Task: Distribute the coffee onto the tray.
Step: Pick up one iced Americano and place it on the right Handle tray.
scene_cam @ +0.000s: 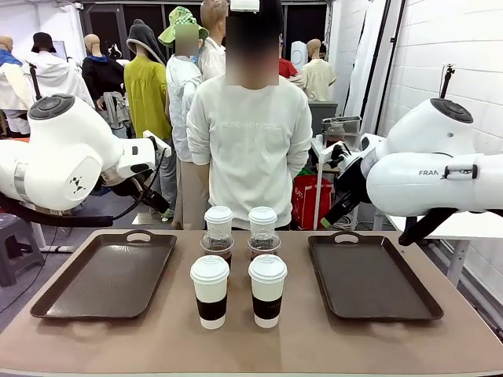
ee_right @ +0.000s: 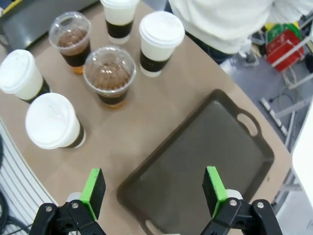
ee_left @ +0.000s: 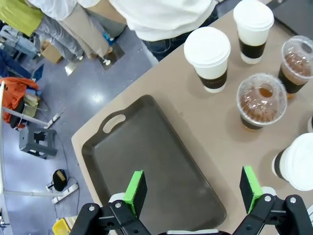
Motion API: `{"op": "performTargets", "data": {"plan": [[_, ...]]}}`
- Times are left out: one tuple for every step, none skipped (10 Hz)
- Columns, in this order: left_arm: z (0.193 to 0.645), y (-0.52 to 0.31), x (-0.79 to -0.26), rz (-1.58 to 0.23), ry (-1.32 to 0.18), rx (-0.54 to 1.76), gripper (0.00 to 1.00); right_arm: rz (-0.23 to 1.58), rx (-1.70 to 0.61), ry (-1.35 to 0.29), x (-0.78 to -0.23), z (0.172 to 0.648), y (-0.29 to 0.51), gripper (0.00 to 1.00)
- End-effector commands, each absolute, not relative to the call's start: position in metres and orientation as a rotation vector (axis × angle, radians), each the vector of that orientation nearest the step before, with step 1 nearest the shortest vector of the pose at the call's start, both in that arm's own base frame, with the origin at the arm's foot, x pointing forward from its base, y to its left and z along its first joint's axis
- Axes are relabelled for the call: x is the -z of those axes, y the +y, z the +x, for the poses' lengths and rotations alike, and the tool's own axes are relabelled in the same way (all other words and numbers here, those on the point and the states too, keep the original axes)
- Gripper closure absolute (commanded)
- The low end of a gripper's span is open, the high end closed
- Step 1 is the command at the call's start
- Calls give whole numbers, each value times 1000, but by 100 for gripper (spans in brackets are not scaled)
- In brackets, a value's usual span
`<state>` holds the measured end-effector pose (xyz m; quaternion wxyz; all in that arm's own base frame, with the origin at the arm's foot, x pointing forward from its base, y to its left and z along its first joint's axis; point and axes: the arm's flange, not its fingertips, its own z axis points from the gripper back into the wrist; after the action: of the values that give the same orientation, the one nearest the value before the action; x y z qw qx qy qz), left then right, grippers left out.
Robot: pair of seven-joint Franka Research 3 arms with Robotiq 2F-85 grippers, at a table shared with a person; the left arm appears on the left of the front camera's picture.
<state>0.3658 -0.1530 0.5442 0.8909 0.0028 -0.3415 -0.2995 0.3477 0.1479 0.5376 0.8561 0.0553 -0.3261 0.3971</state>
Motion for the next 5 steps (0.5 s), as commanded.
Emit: {"op": "performTargets", "data": {"plan": [[355, -136, -559, -104, -755, 697, 0, 229, -910, -727, -551, 343, 133, 0], [352, -128, -560, -152, -773, 726, 0, 262, -935, -742, -556, 338, 128, 0], [352, -119, -558, -156, -806, 747, 0, 294, -952, -755, -558, 338, 123, 0], [350, -112, -557, -174, -835, 760, 0, 316, -962, -765, -561, 337, 117, 0], [347, -103, -557, -194, -861, 772, 0, 341, -972, -781, -563, 336, 112, 0]]}}
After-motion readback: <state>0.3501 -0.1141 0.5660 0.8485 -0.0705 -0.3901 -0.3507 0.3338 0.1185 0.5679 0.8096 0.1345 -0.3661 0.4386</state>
